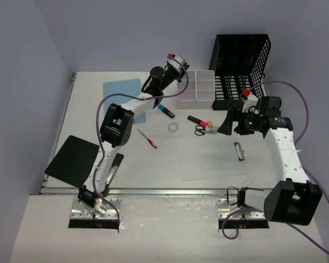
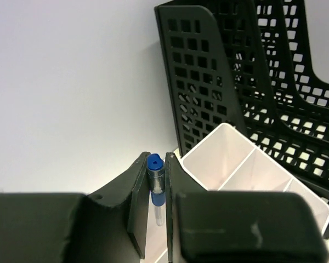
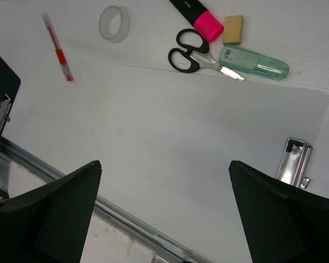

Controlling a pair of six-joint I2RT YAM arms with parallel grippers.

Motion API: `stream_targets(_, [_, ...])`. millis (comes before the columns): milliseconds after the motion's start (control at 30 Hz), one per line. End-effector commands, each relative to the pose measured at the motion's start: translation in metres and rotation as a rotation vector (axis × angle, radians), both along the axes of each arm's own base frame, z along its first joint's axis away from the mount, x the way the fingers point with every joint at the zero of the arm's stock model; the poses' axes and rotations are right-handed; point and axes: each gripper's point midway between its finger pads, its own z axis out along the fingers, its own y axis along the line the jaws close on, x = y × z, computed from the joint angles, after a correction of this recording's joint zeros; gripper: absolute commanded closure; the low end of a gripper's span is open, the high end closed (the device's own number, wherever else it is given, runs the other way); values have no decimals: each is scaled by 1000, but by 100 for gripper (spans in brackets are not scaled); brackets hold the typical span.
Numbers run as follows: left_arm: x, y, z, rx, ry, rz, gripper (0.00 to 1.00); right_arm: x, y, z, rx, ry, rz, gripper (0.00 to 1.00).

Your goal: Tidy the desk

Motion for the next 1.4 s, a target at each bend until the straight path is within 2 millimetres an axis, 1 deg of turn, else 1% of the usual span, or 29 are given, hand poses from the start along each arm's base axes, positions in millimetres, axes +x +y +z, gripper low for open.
stream_targets(0, [-7, 9, 54, -56, -90, -1, 100, 5, 3, 10, 21, -28, 13, 1])
stream_targets(33, [-5, 11, 51, -52, -84, 3, 99, 5, 3, 10, 24, -26, 13, 1])
stream_targets(133, [-6, 12, 41, -44, -65, 2, 84, 7, 4, 10, 30, -25, 15, 1])
stream_targets(167, [-7, 12, 38, -42, -61, 2, 75, 8, 4, 11, 30, -27, 17, 1])
stream_targets(200, [-8, 13, 37, -43, -54, 5, 71, 8, 6, 12, 37, -29, 22, 1])
stream_targets(267, [-8, 15, 36, -43, -48, 10, 65, 10, 6, 15, 42, -32, 24, 1])
stream_targets(367, [-9, 22, 43, -61, -39, 11, 60, 12, 8, 18, 52, -32, 33, 1])
stream_targets(467, [-14, 30, 64, -85, -43, 1, 56, 11, 8, 21, 55, -38, 38, 1])
stream_targets(500, [-21, 34, 81, -100, -49, -8, 54, 11, 9, 21, 54, -38, 39, 1])
stream_targets(533, [-24, 42, 92, -100, -58, -13, 52, 11, 9, 23, 57, -42, 41, 1])
stream_targets(567, [-38, 45, 113, -82, -72, -50, 51, 10, 10, 23, 57, -46, 45, 1])
stream_targets(633, [-52, 55, 131, -49, -78, -84, 51, 9, 11, 24, 60, -51, 49, 1])
stream_targets(667, [-66, 60, 136, 2, -89, -172, 50, 8, 12, 24, 63, -52, 54, 1])
stream_targets(700, [-82, 66, 144, 98, -89, -207, 50, 7, 13, 23, 68, -51, 61, 1])
stream_targets(733, [-92, 70, 139, 178, -83, -246, 50, 6, 13, 23, 73, -47, 63, 1])
stream_targets(767, [-108, 70, 133, 273, -98, -312, 51, 5, 15, 21, 79, -41, 69, 1])
stream_targets(800, [-129, 82, 108, 457, -83, -349, 51, 4, 17, 22, 85, -45, 80, 1])
stream_targets(833, [-144, 89, 91, 547, -72, -388, 54, 3, 17, 19, 91, -38, 84, 1])
stream_targets(867, [-173, 102, 67, 704, -73, -460, 56, 3, 18, 19, 97, -33, 85, 1])
stream_targets(900, [-188, 110, 40, 774, -37, -510, 56, 2, 19, 17, 104, -21, 86, 1])
stream_targets(933, [-201, 120, 20, 857, 2, -538, 56, 1, 20, 16, 108, -13, 87, 1])
stream_targets(967, [-229, 133, -6, 953, 56, -631, 56, 1, 20, 15, 114, -7, 88, 1])
stream_targets(1033, [-254, 145, -39, 1043, 156, -700, 55, -1, 22, 15, 122, 5, 92, 1])
stream_targets(1067, [-274, 153, -60, 1088, 215, -766, 55, -2, 22, 15, 125, 12, 91, 1])
stream_targets(1133, [-293, 153, -79, 1152, 244, -822, 55, -4, 23, 16, 128, 15, 95, 1])
stream_targets(1167, [-303, 159, -96, 1209, 266, -840, 55, -5, 22, 16, 127, 21, 92, 1])
stream_targets(1200, [-310, 159, -104, 1242, 269, -856, 55, -7, 23, 17, 133, 22, 96, 1])
stream_targets(1267, [-322, 153, -124, 1335, 259, -879, 55, -10, 24, 17, 134, 24, 99, 1])
stream_targets(1367, [-331, 140, -140, 1392, 240, -912, 56, -13, 24, 17, 126, 26, 101, 1])
